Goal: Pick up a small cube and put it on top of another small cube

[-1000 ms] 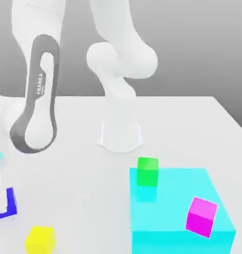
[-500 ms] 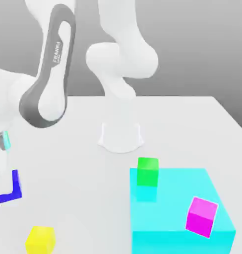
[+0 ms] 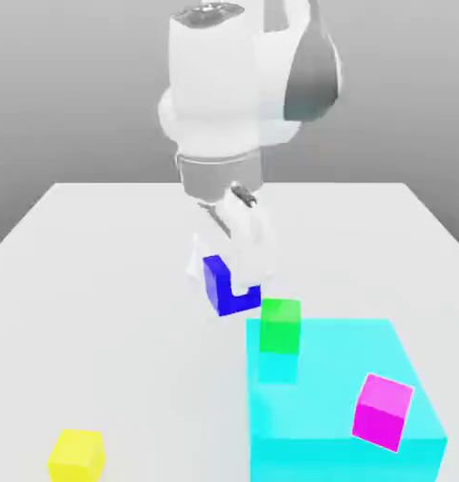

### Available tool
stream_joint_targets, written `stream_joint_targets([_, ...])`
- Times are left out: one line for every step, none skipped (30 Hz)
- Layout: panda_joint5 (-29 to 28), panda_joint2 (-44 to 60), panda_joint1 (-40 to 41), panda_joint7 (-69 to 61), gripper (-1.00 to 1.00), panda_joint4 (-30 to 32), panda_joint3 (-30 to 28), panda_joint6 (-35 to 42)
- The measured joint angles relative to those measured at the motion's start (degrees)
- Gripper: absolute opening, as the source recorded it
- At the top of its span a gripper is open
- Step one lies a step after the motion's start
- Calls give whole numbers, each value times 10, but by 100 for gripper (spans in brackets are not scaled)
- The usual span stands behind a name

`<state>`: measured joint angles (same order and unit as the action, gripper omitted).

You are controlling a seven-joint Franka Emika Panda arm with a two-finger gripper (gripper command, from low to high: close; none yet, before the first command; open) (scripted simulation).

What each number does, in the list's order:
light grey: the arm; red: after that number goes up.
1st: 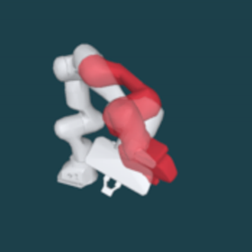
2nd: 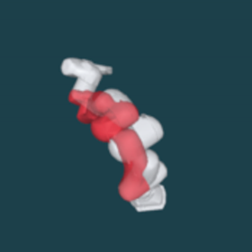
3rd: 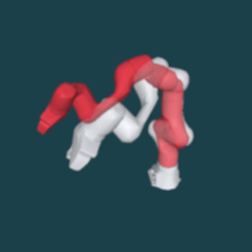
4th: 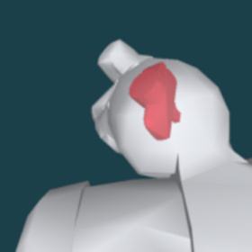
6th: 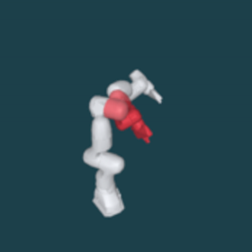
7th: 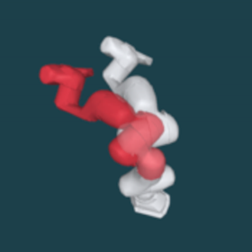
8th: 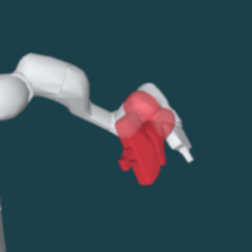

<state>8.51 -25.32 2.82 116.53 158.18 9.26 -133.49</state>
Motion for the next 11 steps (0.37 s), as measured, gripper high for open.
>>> stream_joint_targets([1,-18,-7,26,-100,9,17,10])
stream_joint_targets([2,-27,-12,45,-100,17,30,11])
stream_joint_targets([3,-22,-14,55,-100,24,38,-1])
stream_joint_targets([3,-11,-14,61,-100,31,43,-19])
stream_joint_targets([3,4,-13,64,-100,38,48,-40])
stream_joint_targets([2,20,-14,67,-100,45,49,-63])
stream_joint_targets([1,37,-14,68,-100,52,52,-86])
stream_joint_targets([1,49,-13,70,100,57,54,-103])
stream_joint_targets([1,49,-13,70,100,57,54,-103])
stream_joint_targets([1,49,-13,70,100,57,54,-103])
stream_joint_targets([1,49,-13,70,100,57,54,-103])
